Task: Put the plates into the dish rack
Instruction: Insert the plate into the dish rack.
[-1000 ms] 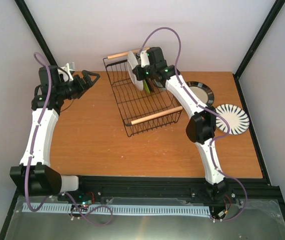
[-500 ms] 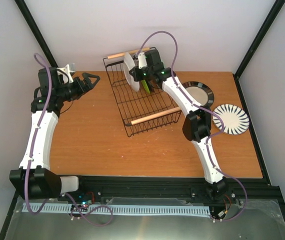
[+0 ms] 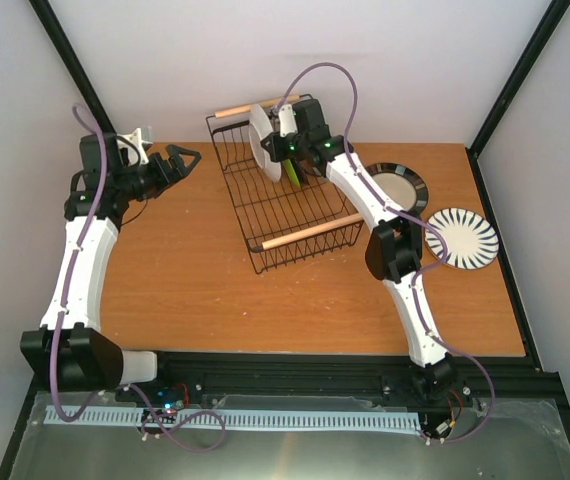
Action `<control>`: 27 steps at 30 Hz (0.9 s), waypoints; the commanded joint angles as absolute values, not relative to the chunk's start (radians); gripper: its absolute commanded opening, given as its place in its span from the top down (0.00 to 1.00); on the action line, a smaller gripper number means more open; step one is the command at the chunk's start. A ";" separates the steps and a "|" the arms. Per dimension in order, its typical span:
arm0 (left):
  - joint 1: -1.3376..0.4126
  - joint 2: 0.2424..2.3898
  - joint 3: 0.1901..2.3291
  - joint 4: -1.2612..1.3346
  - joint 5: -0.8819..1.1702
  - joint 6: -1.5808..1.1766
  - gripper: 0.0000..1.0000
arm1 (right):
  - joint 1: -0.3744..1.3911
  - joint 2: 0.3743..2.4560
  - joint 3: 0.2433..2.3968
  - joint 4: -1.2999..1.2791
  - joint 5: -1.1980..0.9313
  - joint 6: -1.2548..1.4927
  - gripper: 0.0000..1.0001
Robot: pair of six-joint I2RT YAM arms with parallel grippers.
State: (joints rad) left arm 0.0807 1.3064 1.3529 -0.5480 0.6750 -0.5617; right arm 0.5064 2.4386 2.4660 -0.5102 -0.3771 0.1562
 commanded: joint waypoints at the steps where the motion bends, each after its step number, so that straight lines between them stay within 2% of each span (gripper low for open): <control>1: 0.087 1.317 1.402 -0.553 0.666 -0.532 0.00 | 0.487 2.428 2.523 -0.355 -0.395 0.126 0.97; 27: 0.100 1.331 1.415 -0.571 0.660 -0.518 0.00 | 0.472 2.407 2.403 -0.404 -0.392 0.092 0.97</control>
